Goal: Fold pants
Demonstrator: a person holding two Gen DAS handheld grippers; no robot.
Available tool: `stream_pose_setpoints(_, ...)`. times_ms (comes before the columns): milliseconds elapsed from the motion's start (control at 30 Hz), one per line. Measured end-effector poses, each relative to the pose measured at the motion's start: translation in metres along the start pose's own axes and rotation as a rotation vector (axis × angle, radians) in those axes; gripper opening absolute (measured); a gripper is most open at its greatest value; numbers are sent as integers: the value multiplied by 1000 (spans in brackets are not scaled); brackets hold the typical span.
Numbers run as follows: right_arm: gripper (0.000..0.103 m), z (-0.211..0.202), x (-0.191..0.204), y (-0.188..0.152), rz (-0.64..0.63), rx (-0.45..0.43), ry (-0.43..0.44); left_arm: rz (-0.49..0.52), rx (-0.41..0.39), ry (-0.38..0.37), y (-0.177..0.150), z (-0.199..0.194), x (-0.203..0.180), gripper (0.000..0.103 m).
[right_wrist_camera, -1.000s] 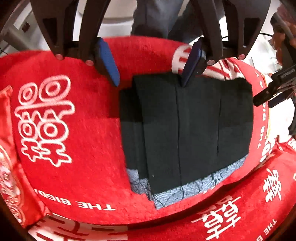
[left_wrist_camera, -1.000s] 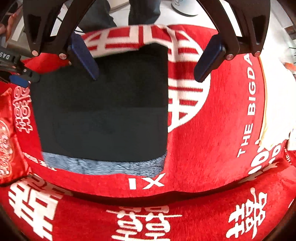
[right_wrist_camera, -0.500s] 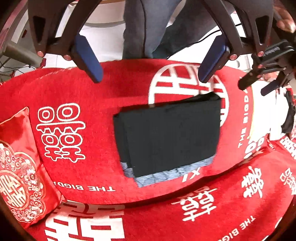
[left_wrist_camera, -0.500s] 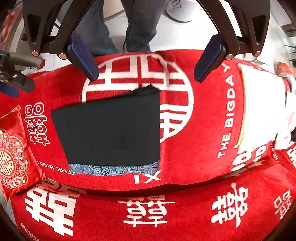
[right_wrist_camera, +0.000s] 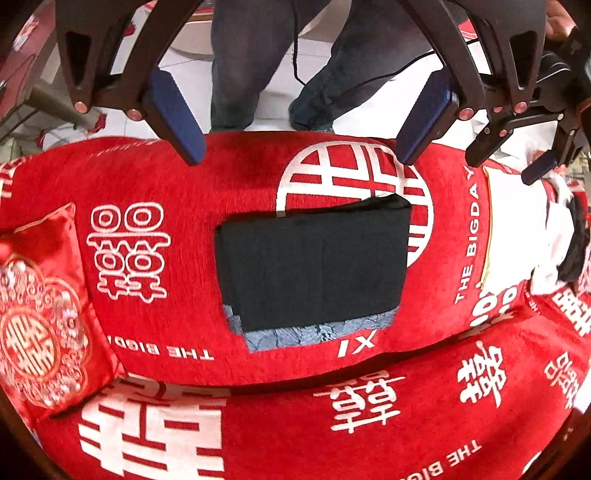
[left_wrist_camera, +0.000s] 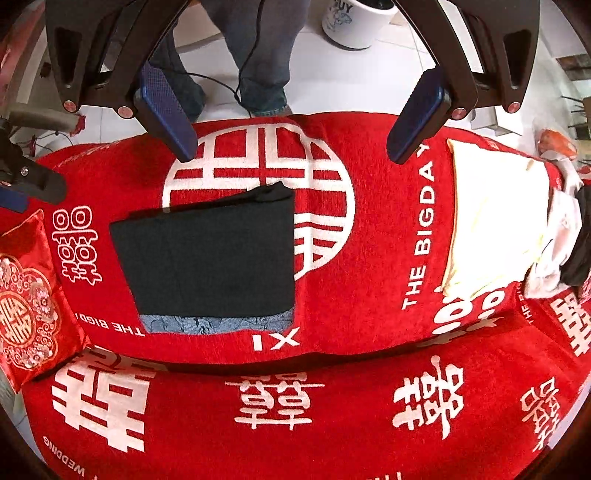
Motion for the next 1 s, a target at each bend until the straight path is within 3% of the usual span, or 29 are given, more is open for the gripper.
stream_pose_setpoints(233, 103, -20, -10, 7, -54, -10, -69, -4, 9, 16, 14, -16, -10, 103)
stream_pose_setpoints(600, 103, -11, -11, 11, -99, 20, -94, 26, 23, 33, 19, -19, -29, 103)
stream_pose_setpoints(1000, 103, -8, -7, 18, -105, 22, -93, 20, 18, 45, 25, -18, -21, 103)
Point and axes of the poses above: each gripper's, at about its wrist camera, not at the fingertips, and z roughly the way its jaws point, x to its left, y to its top, the point moved 9 cm from there along z, roughly the way its jaws point, and after that the axes turned 11 degrees about y, right-handed, at the moved point
